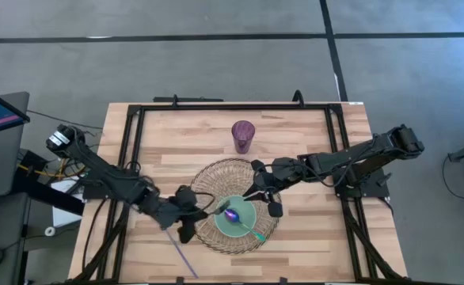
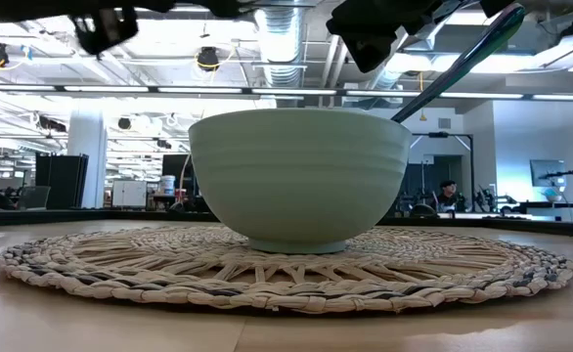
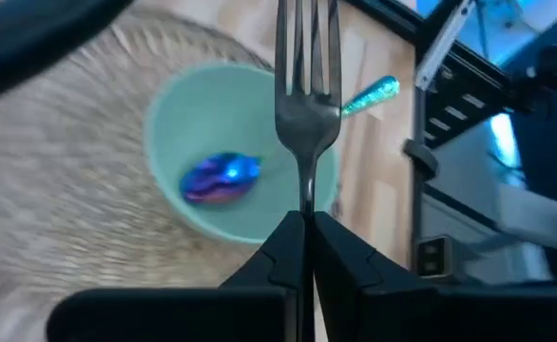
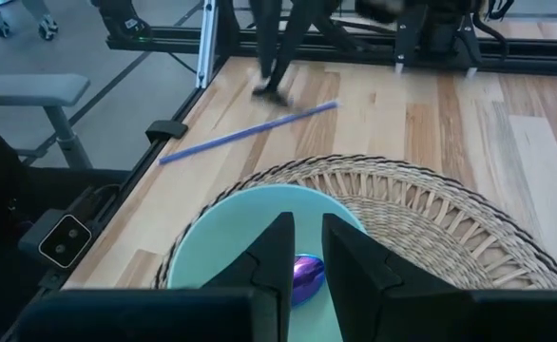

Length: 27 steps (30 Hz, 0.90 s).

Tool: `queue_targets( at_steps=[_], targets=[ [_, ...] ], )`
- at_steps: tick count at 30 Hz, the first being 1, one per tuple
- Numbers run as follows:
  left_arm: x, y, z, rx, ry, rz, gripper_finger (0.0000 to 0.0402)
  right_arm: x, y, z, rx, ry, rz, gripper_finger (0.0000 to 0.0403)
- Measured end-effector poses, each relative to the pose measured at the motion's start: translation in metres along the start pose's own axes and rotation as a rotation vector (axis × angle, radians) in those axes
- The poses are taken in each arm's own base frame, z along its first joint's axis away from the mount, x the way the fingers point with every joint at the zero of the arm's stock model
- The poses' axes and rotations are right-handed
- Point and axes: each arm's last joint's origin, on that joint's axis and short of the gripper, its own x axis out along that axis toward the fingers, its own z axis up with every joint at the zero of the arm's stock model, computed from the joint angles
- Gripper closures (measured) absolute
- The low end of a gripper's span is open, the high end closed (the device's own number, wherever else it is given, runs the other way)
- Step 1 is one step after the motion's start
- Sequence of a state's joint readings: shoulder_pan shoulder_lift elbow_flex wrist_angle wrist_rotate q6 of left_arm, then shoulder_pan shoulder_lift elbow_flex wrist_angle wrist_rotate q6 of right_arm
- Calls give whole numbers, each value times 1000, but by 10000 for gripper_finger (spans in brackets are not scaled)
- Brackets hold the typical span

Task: Pick & Place Utensil
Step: Put the black fork into the green bowl

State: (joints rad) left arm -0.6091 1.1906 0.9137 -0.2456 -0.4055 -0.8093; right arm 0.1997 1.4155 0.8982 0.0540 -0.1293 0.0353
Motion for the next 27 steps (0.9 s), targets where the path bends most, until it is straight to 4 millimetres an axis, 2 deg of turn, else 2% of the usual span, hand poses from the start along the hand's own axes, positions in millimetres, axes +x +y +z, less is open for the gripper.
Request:
queue_targets(
  at_steps=[8,13,21,27],
  targets=[
    [50,22,25,-150,234,-79,387,0,3,3,-9,-36,10,351],
    [74,39,29,-307,392,-118,387,1,6,1,4,-14,20,351],
    [92,62,33,-533,505,-105,386,29,1,-19,38,76,15,351],
    [99,68,31,-652,580,-105,386,47,-6,-18,54,85,91,351]
  ],
)
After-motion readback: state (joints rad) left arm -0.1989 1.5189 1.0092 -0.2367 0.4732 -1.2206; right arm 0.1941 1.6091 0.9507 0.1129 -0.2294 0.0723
